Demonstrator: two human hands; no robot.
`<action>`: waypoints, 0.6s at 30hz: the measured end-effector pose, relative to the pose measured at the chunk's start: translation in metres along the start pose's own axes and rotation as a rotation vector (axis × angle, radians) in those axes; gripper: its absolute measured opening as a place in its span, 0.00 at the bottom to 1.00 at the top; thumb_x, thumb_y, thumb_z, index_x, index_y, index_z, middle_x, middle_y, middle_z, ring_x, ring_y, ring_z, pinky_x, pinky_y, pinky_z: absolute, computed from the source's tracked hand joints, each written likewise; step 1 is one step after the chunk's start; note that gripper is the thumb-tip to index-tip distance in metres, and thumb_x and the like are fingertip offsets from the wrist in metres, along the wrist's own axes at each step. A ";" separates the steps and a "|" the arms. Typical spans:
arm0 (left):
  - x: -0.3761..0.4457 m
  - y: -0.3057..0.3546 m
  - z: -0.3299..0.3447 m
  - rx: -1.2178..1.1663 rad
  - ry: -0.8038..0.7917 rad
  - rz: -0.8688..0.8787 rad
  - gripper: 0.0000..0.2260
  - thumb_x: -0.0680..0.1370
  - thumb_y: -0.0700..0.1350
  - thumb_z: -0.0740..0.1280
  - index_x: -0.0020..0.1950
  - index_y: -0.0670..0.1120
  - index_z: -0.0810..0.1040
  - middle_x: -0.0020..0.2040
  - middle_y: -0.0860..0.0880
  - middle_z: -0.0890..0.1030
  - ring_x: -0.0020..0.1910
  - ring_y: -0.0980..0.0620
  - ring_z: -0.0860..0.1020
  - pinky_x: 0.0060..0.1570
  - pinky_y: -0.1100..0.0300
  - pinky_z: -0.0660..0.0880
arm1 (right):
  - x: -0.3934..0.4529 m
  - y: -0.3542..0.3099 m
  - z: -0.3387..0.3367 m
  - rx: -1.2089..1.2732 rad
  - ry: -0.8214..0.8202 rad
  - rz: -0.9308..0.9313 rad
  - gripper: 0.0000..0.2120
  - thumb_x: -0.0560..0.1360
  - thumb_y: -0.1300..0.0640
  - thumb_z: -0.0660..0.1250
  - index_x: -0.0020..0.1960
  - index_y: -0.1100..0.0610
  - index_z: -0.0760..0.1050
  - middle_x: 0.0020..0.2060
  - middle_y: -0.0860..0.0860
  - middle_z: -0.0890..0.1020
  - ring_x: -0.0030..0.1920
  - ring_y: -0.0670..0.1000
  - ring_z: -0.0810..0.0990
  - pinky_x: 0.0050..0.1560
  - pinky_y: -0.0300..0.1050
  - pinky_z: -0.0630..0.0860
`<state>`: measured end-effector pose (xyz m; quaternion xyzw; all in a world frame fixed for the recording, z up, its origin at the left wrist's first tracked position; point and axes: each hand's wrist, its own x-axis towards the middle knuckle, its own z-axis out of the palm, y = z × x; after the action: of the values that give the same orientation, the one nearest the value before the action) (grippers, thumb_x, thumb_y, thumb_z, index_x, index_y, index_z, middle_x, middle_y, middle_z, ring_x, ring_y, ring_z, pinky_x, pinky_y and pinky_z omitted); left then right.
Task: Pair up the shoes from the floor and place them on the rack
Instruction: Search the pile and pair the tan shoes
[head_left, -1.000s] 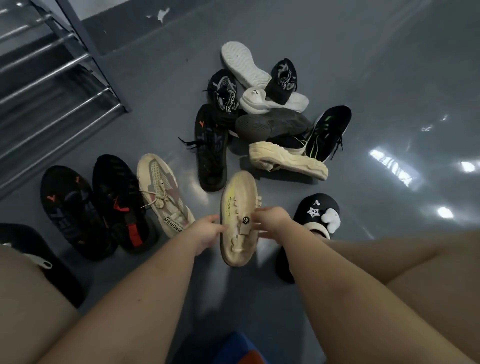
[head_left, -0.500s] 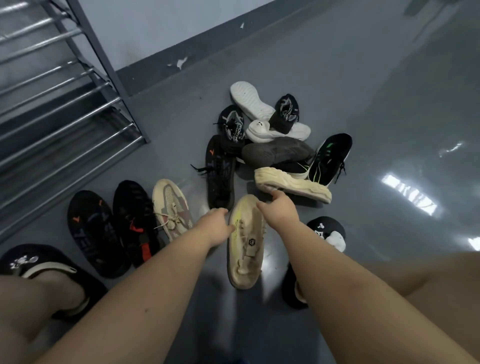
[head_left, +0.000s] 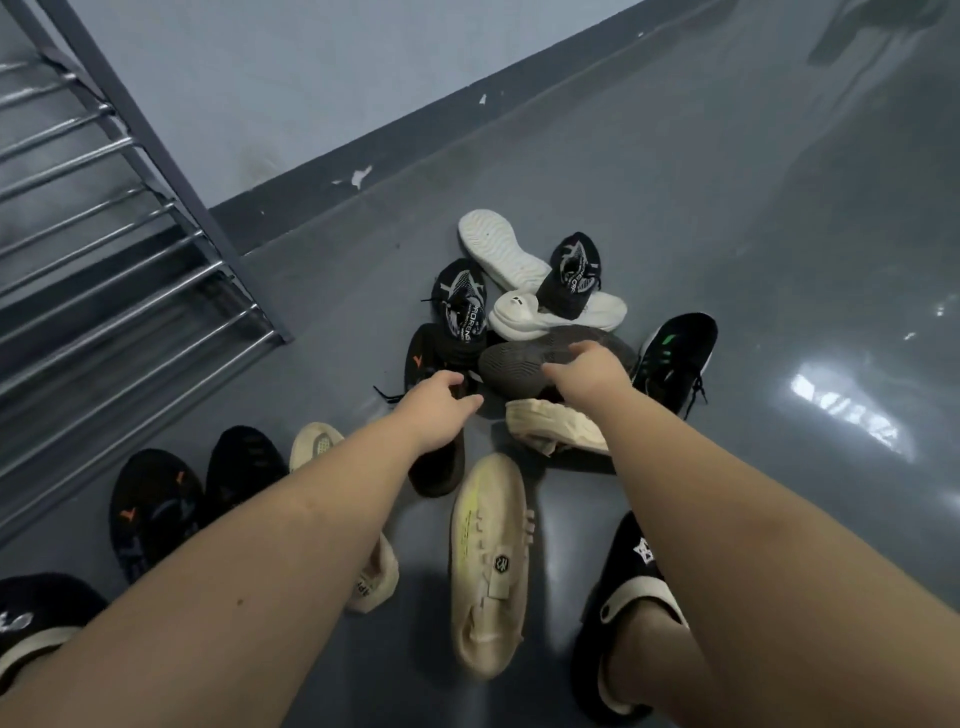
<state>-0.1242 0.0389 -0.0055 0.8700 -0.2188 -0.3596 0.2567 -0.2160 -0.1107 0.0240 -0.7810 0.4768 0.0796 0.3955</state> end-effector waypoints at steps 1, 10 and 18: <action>0.007 -0.002 0.002 -0.030 -0.003 -0.013 0.25 0.79 0.51 0.62 0.74 0.45 0.63 0.73 0.44 0.67 0.71 0.47 0.67 0.69 0.58 0.62 | 0.005 0.005 0.006 0.035 -0.009 0.027 0.29 0.76 0.52 0.64 0.73 0.62 0.61 0.65 0.58 0.75 0.66 0.57 0.73 0.66 0.46 0.68; 0.071 -0.011 0.023 -0.246 -0.026 -0.123 0.27 0.78 0.52 0.64 0.74 0.45 0.62 0.72 0.45 0.67 0.71 0.48 0.67 0.69 0.57 0.62 | 0.046 0.029 0.047 0.237 -0.067 0.213 0.32 0.77 0.51 0.63 0.75 0.63 0.57 0.72 0.56 0.68 0.72 0.55 0.66 0.70 0.44 0.62; 0.123 -0.004 0.047 -0.574 -0.064 -0.252 0.28 0.76 0.53 0.65 0.74 0.48 0.62 0.68 0.45 0.72 0.65 0.44 0.72 0.66 0.49 0.70 | 0.080 0.021 0.074 0.314 0.015 0.307 0.24 0.74 0.44 0.62 0.63 0.59 0.74 0.62 0.57 0.77 0.66 0.60 0.72 0.71 0.58 0.61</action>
<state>-0.0788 -0.0410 -0.1002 0.7704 -0.0068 -0.4631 0.4382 -0.1715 -0.1189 -0.0778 -0.6285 0.5997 0.0578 0.4919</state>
